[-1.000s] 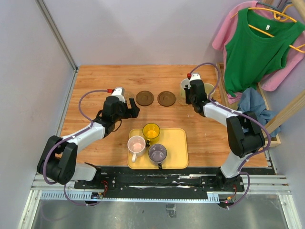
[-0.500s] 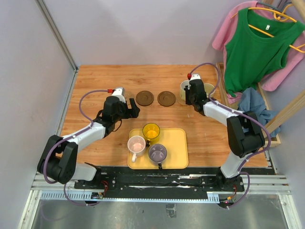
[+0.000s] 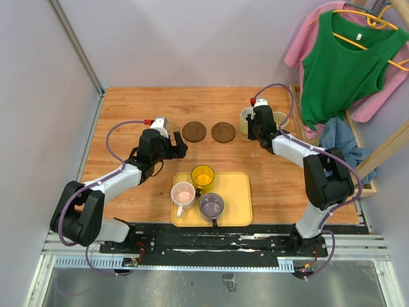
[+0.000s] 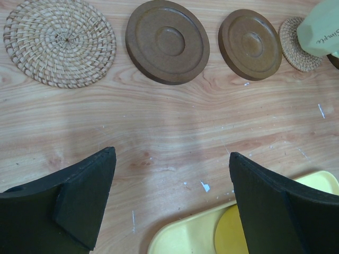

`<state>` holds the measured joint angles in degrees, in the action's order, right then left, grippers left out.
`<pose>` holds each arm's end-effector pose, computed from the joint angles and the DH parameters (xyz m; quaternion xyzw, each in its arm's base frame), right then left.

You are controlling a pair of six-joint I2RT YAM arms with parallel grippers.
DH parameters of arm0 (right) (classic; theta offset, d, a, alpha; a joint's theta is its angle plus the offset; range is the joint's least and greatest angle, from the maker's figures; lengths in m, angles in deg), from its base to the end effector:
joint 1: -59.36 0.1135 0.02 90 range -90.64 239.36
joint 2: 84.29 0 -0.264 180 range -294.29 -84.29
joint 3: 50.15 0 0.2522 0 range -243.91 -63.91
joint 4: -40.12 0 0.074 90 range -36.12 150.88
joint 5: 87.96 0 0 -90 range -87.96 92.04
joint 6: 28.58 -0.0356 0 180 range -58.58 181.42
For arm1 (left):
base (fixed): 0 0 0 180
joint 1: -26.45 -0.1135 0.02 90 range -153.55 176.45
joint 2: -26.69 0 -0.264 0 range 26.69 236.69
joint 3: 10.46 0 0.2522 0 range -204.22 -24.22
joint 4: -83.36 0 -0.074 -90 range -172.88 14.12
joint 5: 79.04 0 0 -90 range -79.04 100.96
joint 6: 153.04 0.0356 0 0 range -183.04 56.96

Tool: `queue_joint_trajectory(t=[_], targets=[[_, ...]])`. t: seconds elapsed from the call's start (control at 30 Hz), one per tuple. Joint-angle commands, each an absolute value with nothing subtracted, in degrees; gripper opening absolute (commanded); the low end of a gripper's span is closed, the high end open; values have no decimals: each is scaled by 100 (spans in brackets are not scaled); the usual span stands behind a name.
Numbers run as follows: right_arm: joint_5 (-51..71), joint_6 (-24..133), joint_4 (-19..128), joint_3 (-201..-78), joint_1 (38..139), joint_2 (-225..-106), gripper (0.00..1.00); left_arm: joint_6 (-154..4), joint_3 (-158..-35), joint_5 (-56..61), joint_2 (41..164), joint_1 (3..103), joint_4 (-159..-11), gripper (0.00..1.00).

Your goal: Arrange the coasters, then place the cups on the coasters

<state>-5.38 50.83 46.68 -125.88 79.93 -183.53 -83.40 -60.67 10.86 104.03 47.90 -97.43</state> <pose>0.3651 0.1321 0.2187 -0.0430 0.8640 0.0799 0.4952 0.2651 -0.1042 0.2074 0.0085 0.8496 -0.1889 0.4924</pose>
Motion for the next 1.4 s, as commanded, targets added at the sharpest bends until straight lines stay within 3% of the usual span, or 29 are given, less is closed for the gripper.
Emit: queue_joint_trajectory(t=[0.0,0.9,1.1,1.17,1.37], targets=[[-516,5000,4341,-12929,7994,-18387,1,-8302,-6222,1052,10438,4748,-9887,92],[-831,4672,4872,-13000,8010,-18429,1,-8347,-6173,1008,10429,4748,-9866,92],[-850,4645,4931,-12954,8010,-18406,6,-8372,-6155,993,10399,4745,-9867,92],[-852,4623,4937,-12926,8012,-18381,11,-8384,-6156,993,10386,4745,-9862,92],[-761,4560,4974,-12868,8014,-18363,41,-8393,-6128,980,10343,4748,-9836,92]])
